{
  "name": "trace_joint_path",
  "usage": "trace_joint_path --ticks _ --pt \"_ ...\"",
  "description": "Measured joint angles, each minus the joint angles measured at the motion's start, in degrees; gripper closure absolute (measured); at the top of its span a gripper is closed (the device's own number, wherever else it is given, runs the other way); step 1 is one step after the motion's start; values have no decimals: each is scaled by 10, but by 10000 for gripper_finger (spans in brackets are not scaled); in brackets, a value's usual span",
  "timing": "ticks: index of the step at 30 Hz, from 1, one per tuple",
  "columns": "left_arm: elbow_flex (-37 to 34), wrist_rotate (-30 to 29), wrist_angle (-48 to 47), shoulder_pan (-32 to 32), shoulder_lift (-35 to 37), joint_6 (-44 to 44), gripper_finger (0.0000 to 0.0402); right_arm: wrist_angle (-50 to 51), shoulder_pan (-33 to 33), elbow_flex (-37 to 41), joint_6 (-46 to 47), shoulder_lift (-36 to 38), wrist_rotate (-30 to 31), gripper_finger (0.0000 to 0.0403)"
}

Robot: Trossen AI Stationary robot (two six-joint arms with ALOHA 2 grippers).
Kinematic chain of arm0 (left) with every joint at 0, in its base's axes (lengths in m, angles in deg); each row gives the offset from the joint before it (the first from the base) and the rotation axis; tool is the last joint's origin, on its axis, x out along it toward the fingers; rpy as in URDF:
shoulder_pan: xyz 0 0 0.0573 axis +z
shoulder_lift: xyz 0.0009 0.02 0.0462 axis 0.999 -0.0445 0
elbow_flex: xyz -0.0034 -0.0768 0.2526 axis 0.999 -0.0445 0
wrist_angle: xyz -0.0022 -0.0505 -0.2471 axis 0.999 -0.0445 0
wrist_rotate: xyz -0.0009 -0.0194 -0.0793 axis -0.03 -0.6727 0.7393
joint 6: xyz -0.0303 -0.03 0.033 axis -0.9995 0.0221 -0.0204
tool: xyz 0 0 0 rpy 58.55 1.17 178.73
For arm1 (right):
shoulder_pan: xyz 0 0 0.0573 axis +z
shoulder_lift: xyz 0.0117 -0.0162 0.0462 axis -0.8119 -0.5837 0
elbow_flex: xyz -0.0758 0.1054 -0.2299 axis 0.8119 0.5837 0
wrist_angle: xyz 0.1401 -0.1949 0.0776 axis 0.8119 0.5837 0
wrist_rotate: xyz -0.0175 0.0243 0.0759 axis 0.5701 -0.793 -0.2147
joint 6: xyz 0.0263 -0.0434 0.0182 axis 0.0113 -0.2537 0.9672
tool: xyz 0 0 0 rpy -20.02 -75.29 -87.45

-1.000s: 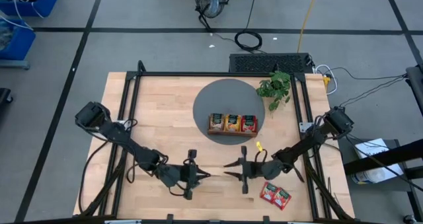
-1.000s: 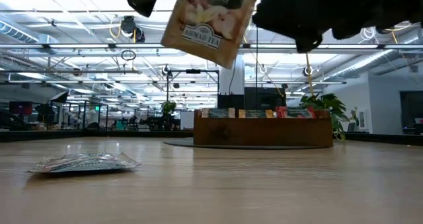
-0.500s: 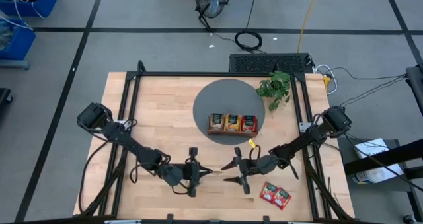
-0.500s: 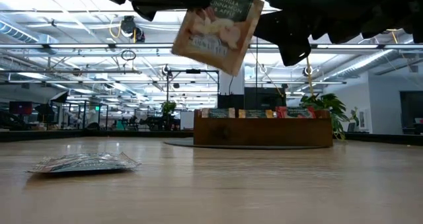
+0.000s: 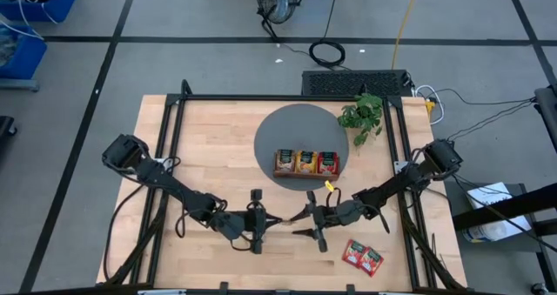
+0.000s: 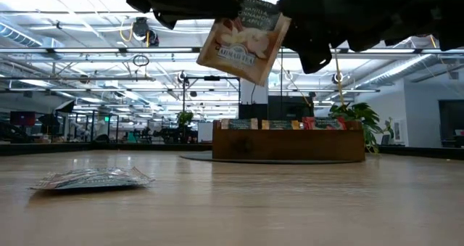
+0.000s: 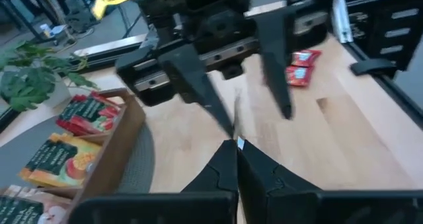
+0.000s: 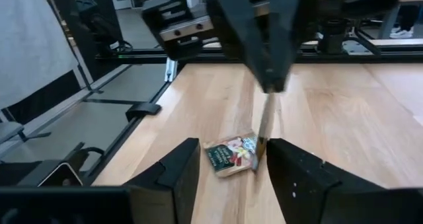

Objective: Pick & Place Tea
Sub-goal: Put the brown tea bag into the left section of the wooden organiser

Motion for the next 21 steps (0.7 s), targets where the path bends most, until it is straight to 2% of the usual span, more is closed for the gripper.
trace_joint_path --ticks 8,17,21 --pt "0 26 1 8 0 -2 396 5 -10 0 -30 0 -1 282" --pt "0 31 1 8 0 -3 394 10 -10 0 -59 0 0 388" --pt "0 31 2 9 0 -3 398 3 -9 0 -67 0 1 395"
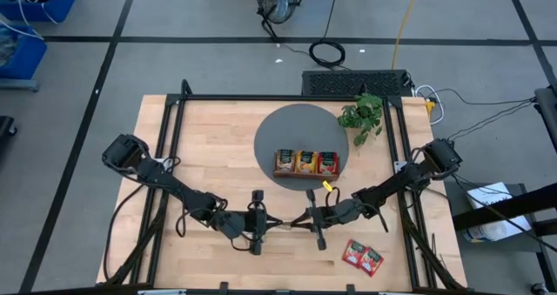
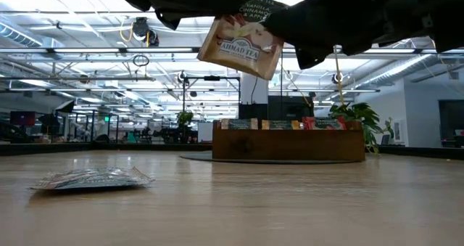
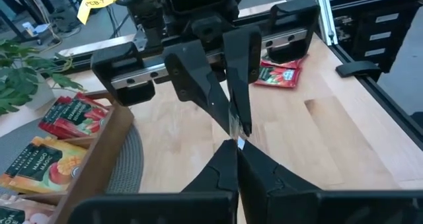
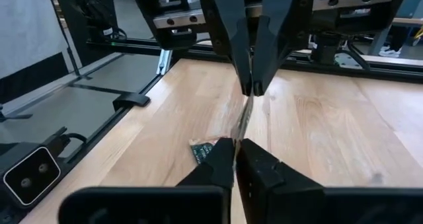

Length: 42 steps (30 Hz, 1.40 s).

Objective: Pick & Place Tea
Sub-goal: Put the brown tea bag into the left section of the wooden organiser

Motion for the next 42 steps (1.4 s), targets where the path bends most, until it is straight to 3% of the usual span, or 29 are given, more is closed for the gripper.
trace_joint_path --ticks 4,15,19,22,25,30,35,38,42 --pt "0 0 0 0 0 -1 383 3 0 0 0 0 0 402" --pt "0 1 -2 -26 14 18 296 48 0 0 18 0 1 402" --pt "1 21 -18 -50 21 -16 279 64 0 0 28 0 -1 403" --pt "1 65 -40 -73 11 -8 291 88 0 0 45 13 -2 403" --pt "-1 61 -49 -93 -18 -13 320 132 0 0 54 34 0 403" --pt "0 58 65 -109 -76 19 392 166 -9 0 57 67 2 403" --pt "0 89 181 -109 -138 67 392 279 -57 -21 15 136 0 403" --pt "0 93 191 -101 -150 60 397 385 -109 -50 -23 167 2 403" --pt "0 93 193 -83 -150 30 386 402 -179 -56 -94 173 -32 403"
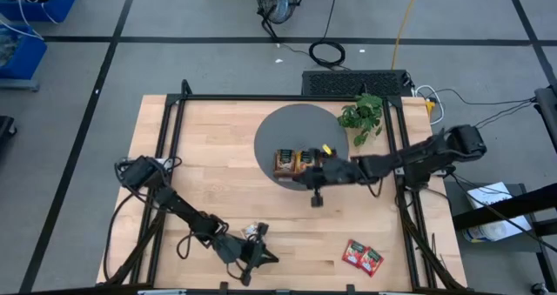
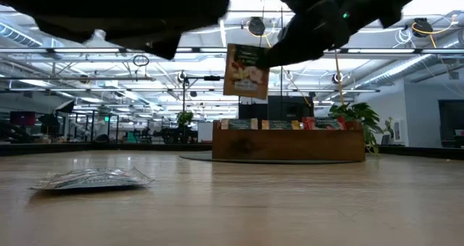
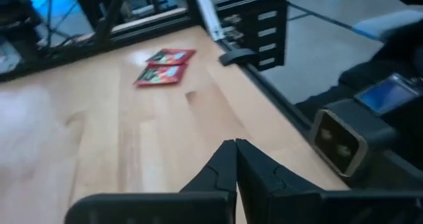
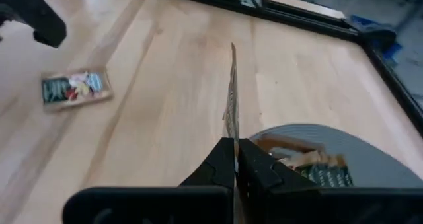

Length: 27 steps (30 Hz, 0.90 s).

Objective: Pick & Place Tea
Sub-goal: Put the brown tea bag into the left section of the wooden organiser

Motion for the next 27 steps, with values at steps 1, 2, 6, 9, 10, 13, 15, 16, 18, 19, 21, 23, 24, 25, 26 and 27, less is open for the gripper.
trace_joint_path --ticks 1,2,6,9,10,13,15,16,18,19,21,23,24,25,26,27 --pt "0 0 -1 3 0 -7 381 2 -18 -1 -14 0 -23 403" --pt "0 0 -1 5 0 -11 376 7 -37 -1 -23 0 -52 403" --pt "0 12 -7 9 0 -21 366 21 -100 -1 -28 0 -116 403" --pt "0 12 -10 9 0 -20 365 15 -128 -1 -40 0 -142 403" --pt "0 12 -13 9 0 -20 365 15 -134 -1 -41 0 -152 403" --pt "0 12 -19 9 0 -19 364 14 -150 -1 -42 0 -165 403" --pt "0 12 -19 10 0 -19 364 13 -156 -1 -43 -1 -165 403" --pt "0 12 -20 11 0 -19 364 13 -157 -1 -46 -3 -168 403" --pt "0 12 -19 11 0 -17 364 7 -164 -1 -63 -14 -207 403" --pt "0 12 -17 11 0 -13 364 4 -167 -1 -70 -24 -225 403" --pt "0 12 -14 12 0 -3 364 -24 -171 -1 -69 -48 -225 403" --pt "0 12 -15 12 0 -3 364 -41 -171 -1 -68 -71 -200 403" --pt "0 12 -15 12 0 -3 364 -46 -171 -1 -70 -79 -189 403" --pt "0 12 -15 12 0 -3 364 -52 -171 -1 -71 -88 -179 403" --pt "0 12 -15 12 0 -3 364 -60 -171 -1 -71 -95 -167 403" --pt "0 12 -15 12 0 -3 364 -63 -171 -1 -71 -101 -156 403"
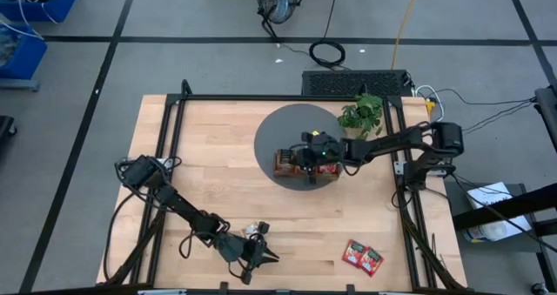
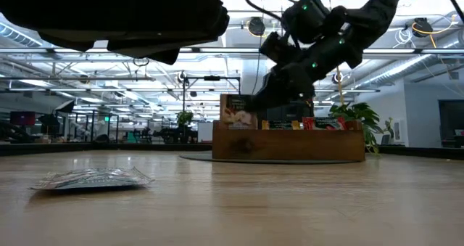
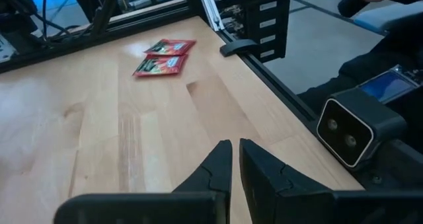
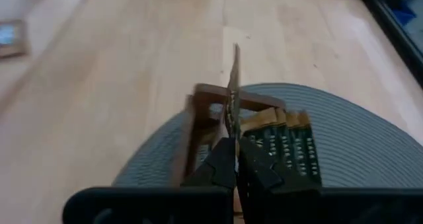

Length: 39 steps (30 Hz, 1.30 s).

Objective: Pick & Place Tea
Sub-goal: Put the brown tea bag into the left section of the wooden organiser

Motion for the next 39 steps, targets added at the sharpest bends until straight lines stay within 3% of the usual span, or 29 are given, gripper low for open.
trace_joint_path --ticks 8,13,26,39 --pt "0 0 -9 0 0 -1 364 -3 -14 0 29 -30 5 403" --pt "0 0 -9 0 0 -1 364 14 -15 0 26 -29 -37 403" --pt "0 -1 -5 15 0 -26 364 13 -13 0 39 -29 -37 399" --pt "0 -2 0 17 0 -34 364 -12 -10 0 69 -7 -32 284"
